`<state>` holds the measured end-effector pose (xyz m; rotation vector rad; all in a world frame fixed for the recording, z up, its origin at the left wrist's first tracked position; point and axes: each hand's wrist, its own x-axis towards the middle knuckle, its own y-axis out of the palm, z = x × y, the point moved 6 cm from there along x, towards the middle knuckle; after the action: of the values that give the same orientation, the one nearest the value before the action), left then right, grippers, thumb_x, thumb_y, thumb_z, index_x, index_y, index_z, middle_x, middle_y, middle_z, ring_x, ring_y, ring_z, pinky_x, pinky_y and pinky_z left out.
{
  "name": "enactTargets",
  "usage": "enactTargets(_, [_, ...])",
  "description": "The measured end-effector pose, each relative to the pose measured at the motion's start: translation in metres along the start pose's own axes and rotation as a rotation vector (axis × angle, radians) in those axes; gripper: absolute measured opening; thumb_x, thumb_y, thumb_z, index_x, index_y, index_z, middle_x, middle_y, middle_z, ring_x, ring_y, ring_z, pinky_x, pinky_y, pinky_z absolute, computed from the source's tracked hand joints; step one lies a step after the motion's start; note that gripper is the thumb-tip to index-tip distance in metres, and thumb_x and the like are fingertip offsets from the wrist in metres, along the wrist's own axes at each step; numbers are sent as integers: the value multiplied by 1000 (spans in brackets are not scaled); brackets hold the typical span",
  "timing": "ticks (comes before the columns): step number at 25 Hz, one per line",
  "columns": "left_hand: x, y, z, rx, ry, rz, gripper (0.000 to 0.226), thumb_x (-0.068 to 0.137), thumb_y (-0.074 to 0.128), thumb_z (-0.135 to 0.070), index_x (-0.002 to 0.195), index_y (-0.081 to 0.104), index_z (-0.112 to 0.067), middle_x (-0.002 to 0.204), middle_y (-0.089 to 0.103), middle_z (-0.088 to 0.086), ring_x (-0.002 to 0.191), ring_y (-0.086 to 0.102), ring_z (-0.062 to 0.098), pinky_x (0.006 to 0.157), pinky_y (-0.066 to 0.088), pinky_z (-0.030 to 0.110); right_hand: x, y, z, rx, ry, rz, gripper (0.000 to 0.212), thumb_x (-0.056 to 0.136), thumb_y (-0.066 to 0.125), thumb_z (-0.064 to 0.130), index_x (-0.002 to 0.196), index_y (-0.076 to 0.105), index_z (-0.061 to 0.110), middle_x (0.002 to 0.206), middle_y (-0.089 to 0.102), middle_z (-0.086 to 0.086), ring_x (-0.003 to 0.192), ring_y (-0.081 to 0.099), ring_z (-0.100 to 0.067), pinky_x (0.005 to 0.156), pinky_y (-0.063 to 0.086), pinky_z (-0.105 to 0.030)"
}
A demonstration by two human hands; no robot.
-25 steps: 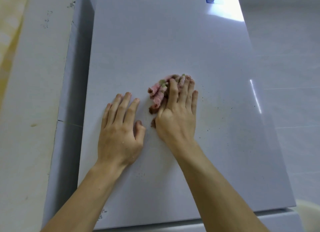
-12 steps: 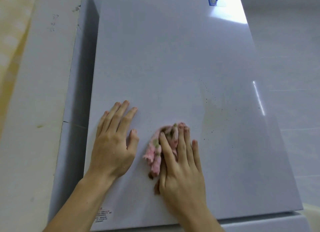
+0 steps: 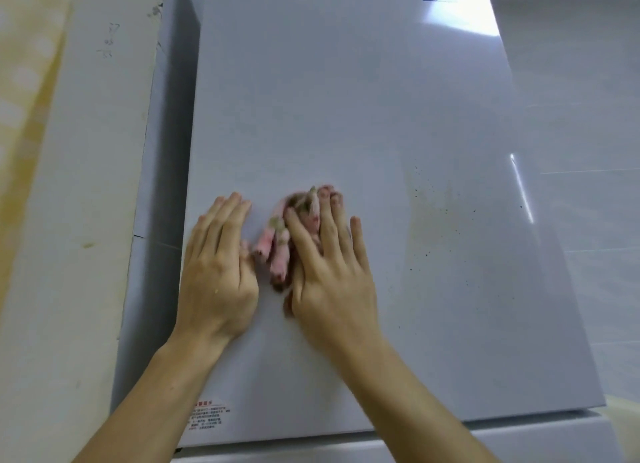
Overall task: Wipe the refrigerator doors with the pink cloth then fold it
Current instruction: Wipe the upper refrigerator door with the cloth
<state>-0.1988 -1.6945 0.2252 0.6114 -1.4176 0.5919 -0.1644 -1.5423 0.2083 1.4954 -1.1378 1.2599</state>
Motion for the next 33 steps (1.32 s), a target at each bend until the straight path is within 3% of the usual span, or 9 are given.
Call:
enactTargets(3, [1,2,-9,63,1,8,58,102,32,-25,158,40,-11,167,36,8,159,23,22,132,16,46,-48,-14,-6,-85,-45,58,60,103,36,24,162,37,24,174,18,-9,163,9,-25,132,5,-47])
enactTargets(6, [-2,15,-34,97,49,25,60,100,35,-31,157,43,-12,168,36,8,159,24,24,132,10,41,-23,-28,-51,-182,61,21,64,100,32,28,163,35,15,173,19,-15,162,14,-32,131,-2,-44])
enactTargets(10, [5,32,-57,106,64,33,59,99,38,-36,153,48,-15,167,37,7,158,24,25,132,8,41,56,-47,-113,-174,257,37,74,94,22,25,166,16,7,174,-7,-18,162,-10,-33,128,-15,-36])
enactTargets(16, [16,40,-67,148,88,-40,58,96,46,-36,148,54,-12,162,44,11,154,33,31,129,18,50,29,-46,-115,66,207,-60,60,100,36,12,160,33,12,174,15,-11,163,2,-20,132,3,-32])
enactTargets(21, [27,43,-76,190,94,-54,62,89,51,-32,147,56,-12,162,44,14,153,36,35,127,21,55,-10,-48,-109,-48,78,-3,56,108,30,23,160,35,4,172,22,-18,162,14,-29,132,13,-42])
enactTargets(26, [63,52,-94,178,117,-13,59,92,48,-32,148,56,-13,163,43,13,154,35,34,127,20,56,92,-52,-135,15,92,-18,61,100,34,20,160,40,11,170,26,-18,161,17,-30,132,16,-43])
enactTargets(29, [79,58,-103,149,131,10,56,93,50,-27,146,56,-9,164,42,13,155,33,33,129,18,54,155,-52,-147,34,175,20,56,105,35,28,161,38,24,174,19,-10,162,11,-26,132,11,-35])
enactTargets(31, [81,62,-110,151,170,35,56,93,50,-23,146,56,-7,164,42,13,155,34,32,129,19,53,152,-55,-150,16,153,-2,54,107,35,32,160,41,25,174,20,-10,162,13,-26,131,13,-33])
enactTargets(33, [81,65,-114,147,180,38,57,91,50,-20,146,56,-6,163,43,14,155,35,32,129,20,53,119,-59,-149,18,130,8,53,107,38,26,160,42,22,173,21,-12,162,13,-28,130,22,-39])
